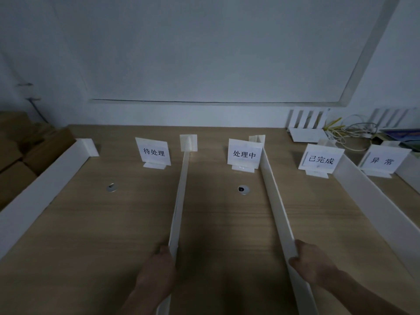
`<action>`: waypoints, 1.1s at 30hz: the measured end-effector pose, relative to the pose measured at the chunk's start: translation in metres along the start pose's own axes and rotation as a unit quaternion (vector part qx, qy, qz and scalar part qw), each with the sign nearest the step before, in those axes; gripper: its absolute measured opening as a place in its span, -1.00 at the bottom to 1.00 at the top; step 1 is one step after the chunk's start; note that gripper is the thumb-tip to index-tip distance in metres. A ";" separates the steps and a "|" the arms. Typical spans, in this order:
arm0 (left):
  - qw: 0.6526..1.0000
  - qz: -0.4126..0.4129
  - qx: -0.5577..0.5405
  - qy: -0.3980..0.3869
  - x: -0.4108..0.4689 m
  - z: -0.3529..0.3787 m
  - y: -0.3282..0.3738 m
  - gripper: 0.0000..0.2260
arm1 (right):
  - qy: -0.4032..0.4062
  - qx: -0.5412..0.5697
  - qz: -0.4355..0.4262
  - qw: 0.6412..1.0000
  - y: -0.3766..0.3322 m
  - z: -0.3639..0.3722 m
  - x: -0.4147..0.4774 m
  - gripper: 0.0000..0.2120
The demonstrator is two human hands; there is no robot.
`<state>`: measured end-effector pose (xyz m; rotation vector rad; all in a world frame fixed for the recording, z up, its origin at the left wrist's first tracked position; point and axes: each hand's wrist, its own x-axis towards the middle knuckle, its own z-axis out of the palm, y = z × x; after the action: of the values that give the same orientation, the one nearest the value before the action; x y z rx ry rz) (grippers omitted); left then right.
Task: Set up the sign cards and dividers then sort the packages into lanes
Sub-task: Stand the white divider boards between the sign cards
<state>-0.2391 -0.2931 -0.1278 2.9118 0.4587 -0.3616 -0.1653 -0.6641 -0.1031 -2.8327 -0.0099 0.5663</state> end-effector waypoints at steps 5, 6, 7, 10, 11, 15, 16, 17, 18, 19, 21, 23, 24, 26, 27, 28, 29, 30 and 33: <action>1.000 -0.007 -0.017 -0.009 -0.003 -0.001 -0.002 -0.67 | -0.006 0.004 0.015 1.000 0.004 0.000 -0.001 -0.65; 1.000 -0.009 -0.020 -0.011 -0.004 -0.003 -0.002 -0.67 | -0.008 0.000 0.016 1.000 0.005 0.000 -0.001 -0.64; 1.000 -0.009 -0.024 -0.014 -0.005 -0.004 -0.002 -0.67 | -0.008 -0.004 0.018 1.000 0.006 0.000 -0.002 -0.63; 0.999 -0.008 -0.038 -0.024 -0.007 -0.006 -0.003 -0.65 | -0.010 -0.006 0.023 1.000 0.008 0.001 -0.003 -0.59; 0.999 -0.011 -0.040 -0.025 -0.008 -0.008 -0.003 -0.64 | -0.012 -0.005 0.025 1.000 0.008 0.001 -0.004 -0.59; 0.997 -0.023 -0.060 -0.035 -0.013 -0.013 -0.003 -0.60 | -0.008 -0.007 0.037 0.999 0.006 0.000 -0.008 -0.58; 0.997 -0.027 -0.065 -0.037 -0.014 -0.016 -0.003 -0.60 | -0.006 -0.010 0.042 0.999 0.006 0.001 -0.009 -0.57; 0.996 -0.028 -0.071 -0.038 -0.015 -0.017 -0.004 -0.58 | -0.006 -0.011 0.046 0.999 0.007 0.000 -0.010 -0.56; 0.996 -0.029 -0.080 -0.040 -0.016 -0.018 -0.004 -0.56 | -0.006 -0.010 0.052 0.999 0.007 0.000 -0.011 -0.55; 0.995 -0.029 -0.083 -0.042 -0.017 -0.019 -0.004 -0.56 | -0.005 -0.007 0.057 0.998 0.007 0.000 -0.012 -0.53; 0.996 -0.027 -0.074 -0.045 -0.019 -0.023 -0.003 -0.57 | 0.001 -0.003 0.067 0.998 0.006 -0.001 -0.014 -0.52; 0.997 -0.022 -0.062 -0.044 -0.019 -0.024 -0.003 -0.56 | 0.009 -0.001 0.076 0.997 0.003 -0.001 -0.016 -0.57; 0.997 -0.019 -0.058 -0.042 -0.020 -0.025 -0.004 -0.54 | 0.016 -0.003 0.082 0.996 0.002 -0.002 -0.018 -0.61; 0.998 -0.013 -0.056 -0.040 -0.018 -0.026 -0.007 -0.52 | 0.030 -0.009 0.094 0.995 -0.001 -0.005 -0.021 -0.61; 0.998 -0.009 -0.058 -0.038 -0.018 -0.026 -0.008 -0.52 | 0.036 -0.009 0.098 0.995 -0.003 -0.006 -0.022 -0.59; 0.998 -0.005 -0.060 -0.036 -0.017 -0.027 -0.010 -0.51 | 0.041 -0.006 0.102 0.994 -0.004 -0.007 -0.023 -0.58; 0.998 -0.001 -0.059 -0.034 -0.015 -0.027 -0.012 -0.49 | 0.050 -0.007 0.105 0.993 -0.006 -0.009 -0.025 -0.56; 0.998 0.000 -0.057 -0.031 -0.014 -0.027 -0.014 -0.46 | 0.060 -0.009 0.109 0.992 -0.008 -0.010 -0.027 -0.53; 0.998 -0.003 -0.066 -0.011 -0.011 -0.029 -0.024 -0.34 | 0.107 -0.015 0.108 0.988 -0.018 -0.014 -0.033 -0.35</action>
<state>-0.2509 -0.2679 -0.0997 2.7767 0.4693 -0.3488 -0.1896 -0.6524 -0.0738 -2.9291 0.3344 0.3019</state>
